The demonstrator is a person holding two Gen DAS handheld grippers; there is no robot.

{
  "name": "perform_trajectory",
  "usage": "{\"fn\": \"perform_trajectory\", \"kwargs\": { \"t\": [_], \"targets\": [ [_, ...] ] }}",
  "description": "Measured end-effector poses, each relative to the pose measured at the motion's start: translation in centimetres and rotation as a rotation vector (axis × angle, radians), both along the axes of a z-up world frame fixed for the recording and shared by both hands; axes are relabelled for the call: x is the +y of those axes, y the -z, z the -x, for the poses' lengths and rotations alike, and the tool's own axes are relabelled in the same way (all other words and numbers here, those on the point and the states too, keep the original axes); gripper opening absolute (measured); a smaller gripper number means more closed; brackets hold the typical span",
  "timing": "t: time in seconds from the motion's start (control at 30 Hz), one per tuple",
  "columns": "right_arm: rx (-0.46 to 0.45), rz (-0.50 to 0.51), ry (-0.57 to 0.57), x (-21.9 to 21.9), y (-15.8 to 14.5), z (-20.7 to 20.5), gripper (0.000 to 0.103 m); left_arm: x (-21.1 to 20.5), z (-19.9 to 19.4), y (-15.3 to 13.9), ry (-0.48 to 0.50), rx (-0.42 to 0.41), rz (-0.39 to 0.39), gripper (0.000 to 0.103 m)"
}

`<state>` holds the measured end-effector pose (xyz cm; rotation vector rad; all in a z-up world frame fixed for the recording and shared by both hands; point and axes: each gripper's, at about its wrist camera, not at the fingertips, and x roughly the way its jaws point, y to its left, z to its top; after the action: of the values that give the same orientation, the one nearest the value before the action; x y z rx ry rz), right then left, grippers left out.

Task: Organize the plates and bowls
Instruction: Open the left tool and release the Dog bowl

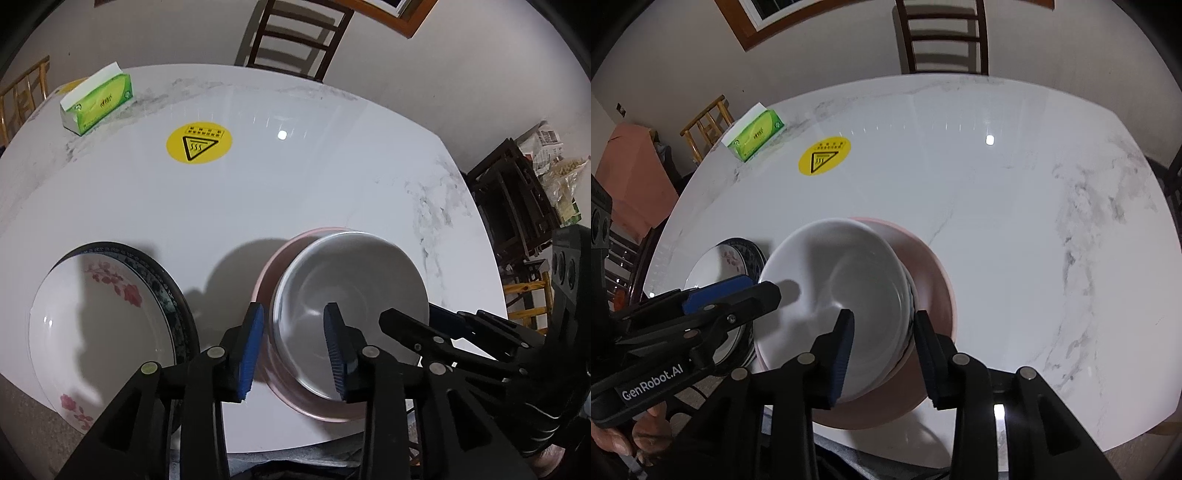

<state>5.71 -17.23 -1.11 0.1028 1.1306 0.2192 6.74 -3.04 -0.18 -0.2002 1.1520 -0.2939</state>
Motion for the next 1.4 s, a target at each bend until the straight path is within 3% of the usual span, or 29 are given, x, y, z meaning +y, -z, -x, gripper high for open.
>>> {"fn": "perform_trajectory", "kwargs": {
  "t": [0.37, 0.57, 0.87, 0.93, 1.4],
  "targets": [
    [-0.156, 0.053, 0.027, 0.3, -1.6, 1.3, 0.035, 1.8, 1.2, -1.1, -0.078, -0.109, 0.002, 0.041],
    [-0.214, 0.068, 0.042, 0.3, -2.1, 2.1, 0.035, 2.9, 2.2, -1.2, -0.136, -0.162, -0.041, 0.045],
    [-0.338, 0.094, 0.056, -0.2, -3.3, 4.3, 0.036, 4.3, 3.1, -0.1, -0.167, -0.151, -0.052, 0.047],
    [-0.339, 0.108, 0.060, -0.3, -3.4, 4.6, 0.043, 4.5, 3.2, 0.2, -0.167, -0.144, -0.045, 0.047],
    [-0.291, 0.093, 0.142, -2.7, -2.8, 5.7, 0.043, 4.7, 3.7, 0.9, -0.157, -0.101, -0.012, 0.047]
  ]
}}
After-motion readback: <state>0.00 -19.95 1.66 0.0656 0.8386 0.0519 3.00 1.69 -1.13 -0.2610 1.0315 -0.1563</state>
